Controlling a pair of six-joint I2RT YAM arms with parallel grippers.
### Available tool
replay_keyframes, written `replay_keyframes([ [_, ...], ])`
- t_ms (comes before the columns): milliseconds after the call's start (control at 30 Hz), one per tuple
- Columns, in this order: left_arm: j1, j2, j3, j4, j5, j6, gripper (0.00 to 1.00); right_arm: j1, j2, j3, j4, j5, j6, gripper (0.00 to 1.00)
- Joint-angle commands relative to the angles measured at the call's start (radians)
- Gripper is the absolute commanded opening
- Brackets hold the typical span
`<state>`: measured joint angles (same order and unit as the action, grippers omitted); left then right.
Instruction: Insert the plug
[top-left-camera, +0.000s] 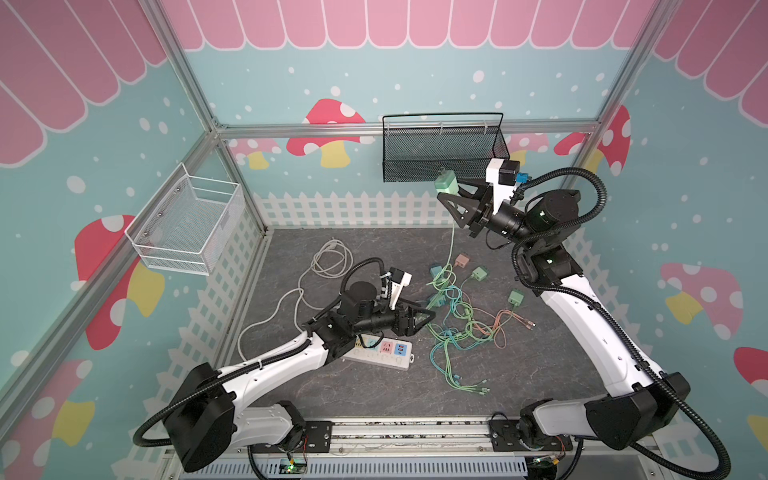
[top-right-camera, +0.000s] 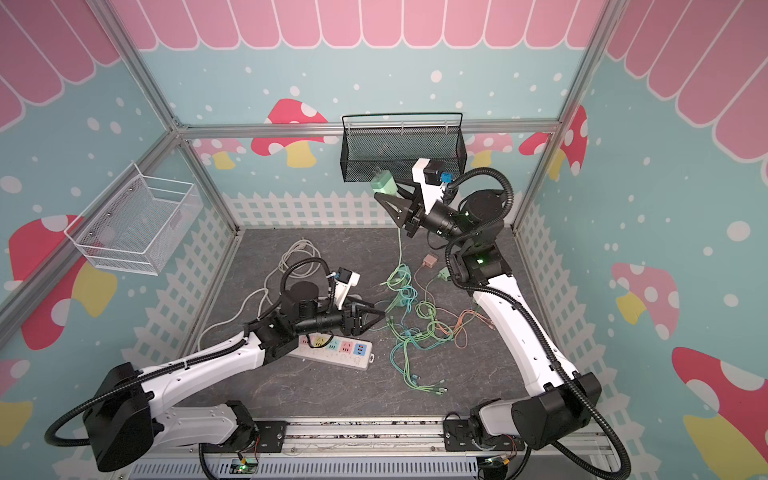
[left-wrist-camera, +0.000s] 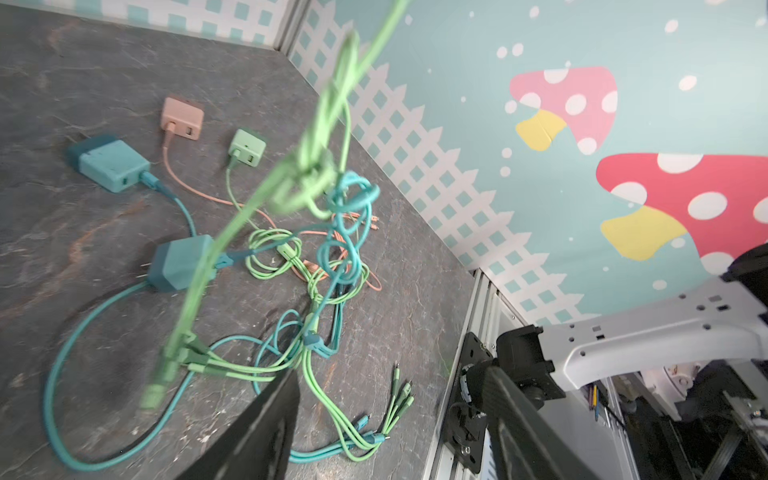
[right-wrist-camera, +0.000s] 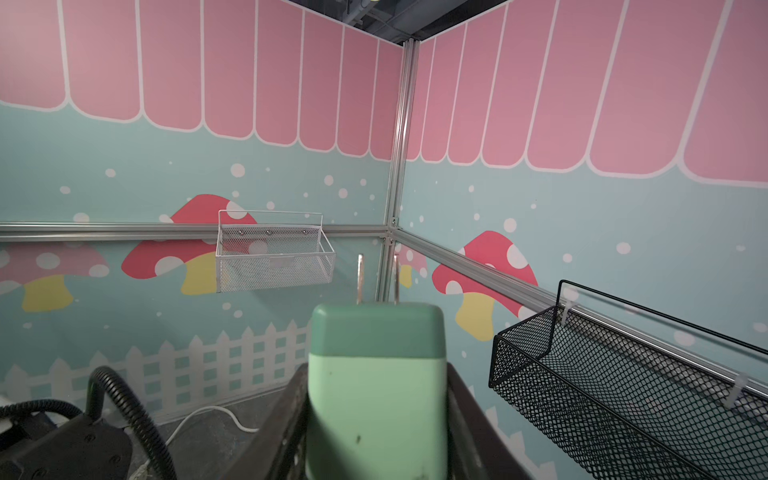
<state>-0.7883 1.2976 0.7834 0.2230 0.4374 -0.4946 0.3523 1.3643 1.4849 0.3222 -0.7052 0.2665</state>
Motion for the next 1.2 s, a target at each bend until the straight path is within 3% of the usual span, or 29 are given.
replay_keyframes([
  [0,-0.054,0.06,0.019,0.096,-0.116,0.057,0.64,-0.006,-0.024,0.015,0.038,0.035,0.013,0.39],
  [167,-0.103,0.172,0.086,0.085,-0.269,0.136,0.6,-0.006,-0.026,0.009,0.034,0.046,0.01,0.39],
  [533,-0.147,0.357,0.211,0.103,-0.346,0.201,0.54,-0.007,-0.036,0.003,-0.003,0.097,-0.017,0.39],
  [733,-0.147,0.22,0.123,0.044,-0.392,0.182,0.59,-0.009,-0.047,0.016,-0.114,0.23,-0.111,0.38],
  [1000,-0.125,-0.01,0.144,-0.377,-0.506,0.158,0.67,-0.009,-0.081,-0.013,-0.315,0.325,-0.263,0.38],
  [1167,-0.027,-0.078,0.253,-0.634,-0.497,0.1,0.72,0.0,-0.113,-0.101,-0.429,0.286,-0.322,0.39],
])
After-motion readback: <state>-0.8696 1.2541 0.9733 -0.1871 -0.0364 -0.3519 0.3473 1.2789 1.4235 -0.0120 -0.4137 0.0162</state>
